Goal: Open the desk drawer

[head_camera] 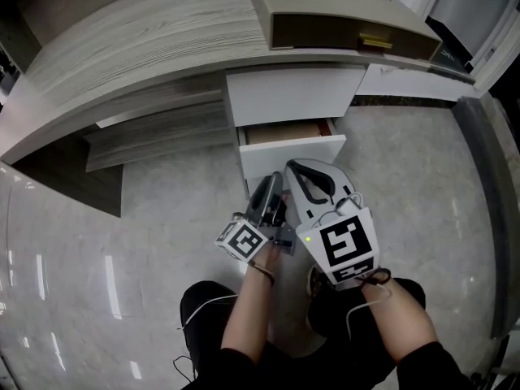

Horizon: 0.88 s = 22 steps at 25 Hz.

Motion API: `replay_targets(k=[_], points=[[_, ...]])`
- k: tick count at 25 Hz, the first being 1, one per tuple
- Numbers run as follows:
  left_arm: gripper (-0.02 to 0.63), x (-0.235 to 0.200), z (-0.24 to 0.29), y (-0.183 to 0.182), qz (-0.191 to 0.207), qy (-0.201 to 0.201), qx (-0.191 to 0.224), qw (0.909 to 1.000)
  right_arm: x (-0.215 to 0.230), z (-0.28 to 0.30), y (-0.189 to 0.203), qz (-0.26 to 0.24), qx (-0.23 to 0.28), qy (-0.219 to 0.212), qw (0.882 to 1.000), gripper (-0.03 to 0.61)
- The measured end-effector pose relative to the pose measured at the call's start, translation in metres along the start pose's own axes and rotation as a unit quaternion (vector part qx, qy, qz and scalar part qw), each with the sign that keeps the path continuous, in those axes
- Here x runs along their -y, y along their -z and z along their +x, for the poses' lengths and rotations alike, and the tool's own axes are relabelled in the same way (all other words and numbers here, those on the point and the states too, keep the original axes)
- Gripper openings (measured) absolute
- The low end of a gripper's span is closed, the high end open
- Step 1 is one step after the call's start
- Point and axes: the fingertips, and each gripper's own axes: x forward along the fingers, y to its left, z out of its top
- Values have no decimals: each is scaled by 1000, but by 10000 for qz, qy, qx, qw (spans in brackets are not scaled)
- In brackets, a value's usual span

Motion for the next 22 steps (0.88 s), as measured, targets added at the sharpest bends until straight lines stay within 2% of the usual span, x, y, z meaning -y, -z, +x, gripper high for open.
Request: replay_targets(k=[14,22], points=[[72,9,-17,6,25,-56,-26,10000,-4,-11,-7,-183,89,-49,9998,6],[64,7,-19,7,59,-46,-59,10000,-4,-16,-10,-56,178,-37,9998,6]])
